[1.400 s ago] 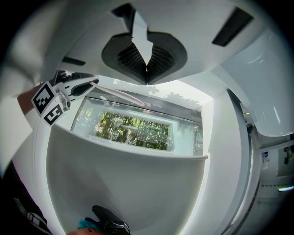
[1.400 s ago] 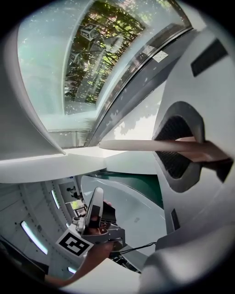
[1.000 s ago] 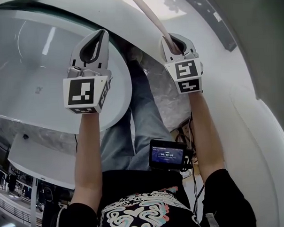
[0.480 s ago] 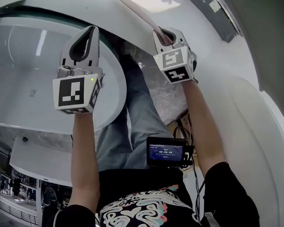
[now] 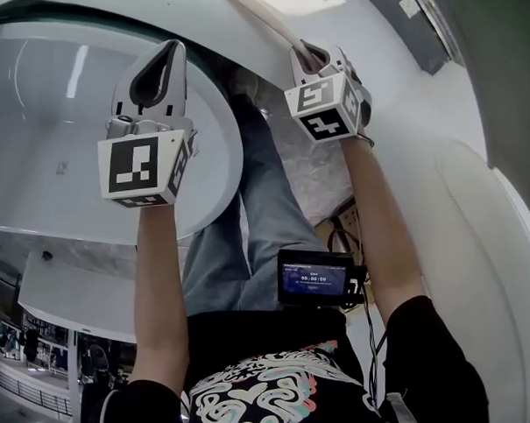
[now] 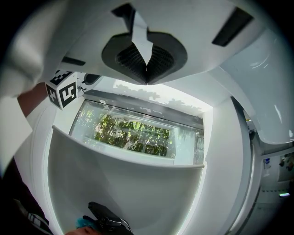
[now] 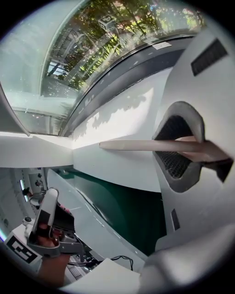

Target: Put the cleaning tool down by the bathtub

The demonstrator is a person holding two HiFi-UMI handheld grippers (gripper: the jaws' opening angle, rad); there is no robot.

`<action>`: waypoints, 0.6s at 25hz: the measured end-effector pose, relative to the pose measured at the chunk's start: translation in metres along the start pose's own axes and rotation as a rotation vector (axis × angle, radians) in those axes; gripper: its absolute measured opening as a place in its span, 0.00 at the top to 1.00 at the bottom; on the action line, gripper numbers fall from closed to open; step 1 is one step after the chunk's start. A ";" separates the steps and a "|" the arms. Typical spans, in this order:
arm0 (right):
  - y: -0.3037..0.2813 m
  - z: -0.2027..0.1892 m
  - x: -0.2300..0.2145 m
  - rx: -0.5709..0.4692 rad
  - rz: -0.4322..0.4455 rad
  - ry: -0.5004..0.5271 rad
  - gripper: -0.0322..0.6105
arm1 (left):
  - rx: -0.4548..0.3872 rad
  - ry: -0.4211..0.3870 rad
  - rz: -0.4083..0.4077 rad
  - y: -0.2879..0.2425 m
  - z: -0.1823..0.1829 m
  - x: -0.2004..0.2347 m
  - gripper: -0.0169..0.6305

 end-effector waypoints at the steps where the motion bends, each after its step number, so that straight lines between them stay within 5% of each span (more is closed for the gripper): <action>1: -0.001 0.001 0.001 0.009 0.002 0.004 0.84 | 0.001 0.002 0.001 0.001 -0.001 0.000 0.95; 15: 0.009 0.014 0.001 0.028 0.005 0.016 0.84 | -0.005 0.005 0.005 0.009 0.001 -0.002 0.95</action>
Point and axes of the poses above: the fingertips, and each gripper's own axes: y backward along the fingers, x to its left, z out of its top, the point moved 9 cm from there along y, backward along the fingers, and after that the axes turned 8 degrees about -x, right-handed, at the moved point
